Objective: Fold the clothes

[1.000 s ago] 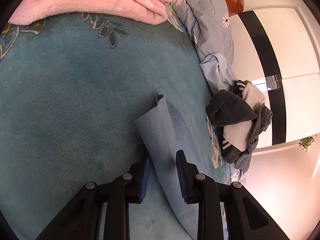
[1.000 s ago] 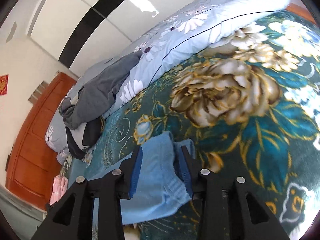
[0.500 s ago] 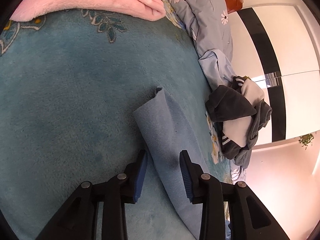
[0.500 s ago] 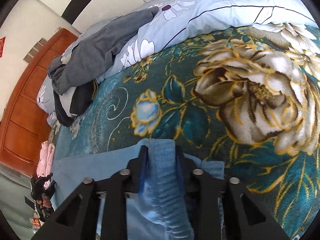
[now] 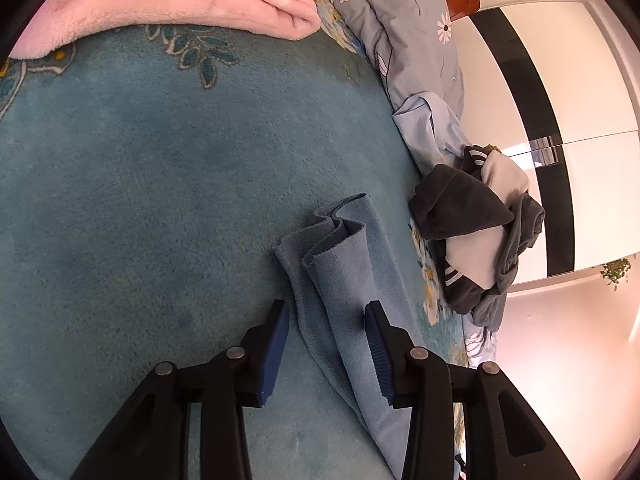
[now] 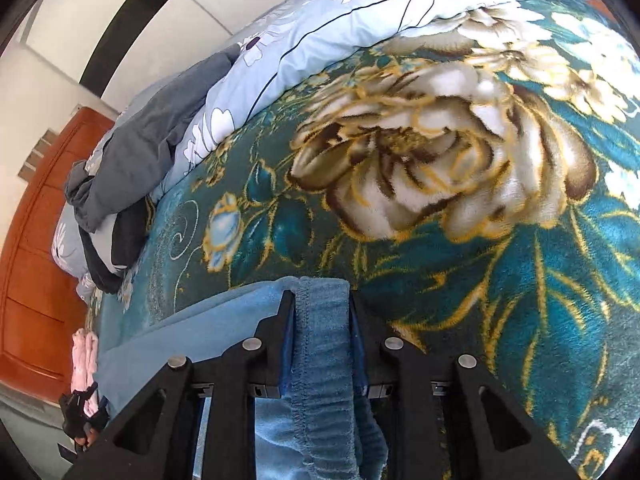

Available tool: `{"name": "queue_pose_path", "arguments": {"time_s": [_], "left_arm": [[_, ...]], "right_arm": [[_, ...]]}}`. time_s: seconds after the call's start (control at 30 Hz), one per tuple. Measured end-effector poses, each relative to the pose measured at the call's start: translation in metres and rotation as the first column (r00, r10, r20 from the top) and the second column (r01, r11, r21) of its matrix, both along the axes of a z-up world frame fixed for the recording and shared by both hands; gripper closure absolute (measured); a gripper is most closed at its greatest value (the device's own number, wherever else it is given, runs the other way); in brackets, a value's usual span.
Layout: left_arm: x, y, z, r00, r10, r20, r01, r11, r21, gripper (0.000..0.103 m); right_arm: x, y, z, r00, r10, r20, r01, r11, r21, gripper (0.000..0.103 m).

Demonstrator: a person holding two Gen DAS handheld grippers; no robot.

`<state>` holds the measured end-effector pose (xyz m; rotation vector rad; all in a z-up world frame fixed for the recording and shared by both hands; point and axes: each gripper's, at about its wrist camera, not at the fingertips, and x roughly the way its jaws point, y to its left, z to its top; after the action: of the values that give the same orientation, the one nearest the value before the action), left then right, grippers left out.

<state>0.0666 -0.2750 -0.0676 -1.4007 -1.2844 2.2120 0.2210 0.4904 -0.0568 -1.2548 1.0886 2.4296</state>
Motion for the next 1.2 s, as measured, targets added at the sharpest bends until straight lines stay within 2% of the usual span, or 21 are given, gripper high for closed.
{"name": "queue_pose_path", "arguments": {"time_s": [0.07,0.1,0.13,0.2,0.27,0.33,0.37,0.43,0.5,0.57,0.6,0.63,0.73,0.83,0.9,1.0,1.07,1.1,1.17,1.2], "left_arm": [[0.001,-0.004,-0.001,1.000,0.011,0.002,-0.011,1.000,0.004,0.060],[0.000,-0.005,-0.002,1.000,0.018,0.005,-0.018,1.000,0.013,0.060],[0.000,-0.005,-0.003,1.000,0.021,0.007,-0.022,1.000,0.017,0.060],[-0.003,-0.003,-0.005,1.000,0.022,0.015,-0.022,1.000,0.014,0.060],[-0.007,0.001,-0.004,1.000,0.018,0.006,-0.018,1.000,-0.003,0.060],[-0.010,0.004,-0.002,0.999,0.033,-0.021,-0.034,0.999,-0.022,0.068],[-0.013,0.005,0.000,0.999,0.044,-0.029,-0.045,0.998,-0.035,0.095],[-0.015,0.007,0.011,0.997,0.041,-0.065,-0.044,0.998,-0.047,0.096],[-0.012,0.007,0.032,0.986,0.038,-0.165,-0.045,0.998,-0.040,0.096],[-0.009,0.007,0.045,0.977,0.039,-0.210,-0.060,0.994,-0.090,0.096],[-0.013,0.006,0.042,0.982,0.037,-0.186,-0.061,0.990,-0.126,0.096],[-0.018,0.003,0.030,0.991,0.044,-0.127,-0.063,0.986,-0.153,0.096],[-0.024,-0.014,0.001,0.994,0.106,-0.025,-0.109,0.976,-0.189,0.101],[-0.020,-0.032,-0.010,0.990,0.139,-0.011,-0.140,0.987,-0.083,0.103],[-0.018,-0.033,-0.008,0.992,0.128,-0.018,-0.129,0.987,-0.098,0.103],[-0.016,-0.035,-0.010,0.993,0.115,-0.004,-0.115,0.993,-0.015,0.096],[-0.008,-0.039,-0.010,0.993,0.116,-0.003,-0.116,0.993,0.018,0.071],[-0.006,-0.037,-0.008,0.993,0.117,-0.019,-0.116,0.993,0.032,0.068],[0.000,-0.034,-0.004,0.991,0.124,-0.050,-0.121,0.991,0.057,0.050],[0.000,-0.031,-0.003,0.990,0.124,-0.061,-0.120,0.991,0.063,0.047]], "right_arm": [[0.001,0.002,0.003,1.000,-0.007,0.003,0.007,1.000,-0.002,0.075],[0.003,0.001,0.009,1.000,-0.011,0.009,0.011,0.999,0.030,0.072],[0.004,0.000,0.015,1.000,-0.017,0.015,0.016,0.998,0.064,0.066],[0.009,-0.006,0.033,0.999,-0.037,-0.003,0.037,0.986,0.165,0.063],[0.010,-0.013,0.046,0.999,-0.030,-0.044,0.038,0.983,0.181,0.060],[0.010,-0.019,0.058,0.996,-0.022,-0.087,0.038,0.980,0.193,0.055],[0.010,-0.023,0.064,0.994,-0.017,-0.108,0.038,0.979,0.199,0.055],[0.004,-0.034,0.067,0.992,0.019,-0.121,0.005,0.982,0.191,0.055],[-0.002,-0.048,0.070,0.990,0.055,-0.129,-0.028,0.980,0.199,0.055],[-0.008,-0.062,0.069,0.986,0.095,-0.139,-0.066,0.978,0.196,0.055],[-0.009,-0.069,0.068,0.985,0.110,-0.136,-0.083,0.978,0.192,0.055],[-0.012,-0.075,0.064,0.984,0.124,-0.128,-0.099,0.977,0.189,0.055],[-0.020,-0.086,0.051,0.983,0.159,-0.095,-0.141,0.975,0.175,0.055],[-0.019,-0.088,0.043,0.984,0.161,-0.081,-0.147,0.977,0.155,0.055],[-0.018,-0.088,0.039,0.984,0.157,-0.079,-0.144,0.979,0.145,0.055],[-0.015,-0.086,0.035,0.985,0.151,-0.082,-0.139,0.982,0.130,0.055],[-0.014,-0.087,0.035,0.985,0.153,-0.084,-0.142,0.981,0.131,0.055],[-0.013,-0.087,0.035,0.984,0.157,-0.084,-0.145,0.980,0.135,0.055],[-0.013,-0.088,0.035,0.984,0.161,-0.083,-0.148,0.979,0.142,0.055],[-0.013,-0.089,0.035,0.983,0.162,-0.082,-0.150,0.978,0.143,0.055]]}}
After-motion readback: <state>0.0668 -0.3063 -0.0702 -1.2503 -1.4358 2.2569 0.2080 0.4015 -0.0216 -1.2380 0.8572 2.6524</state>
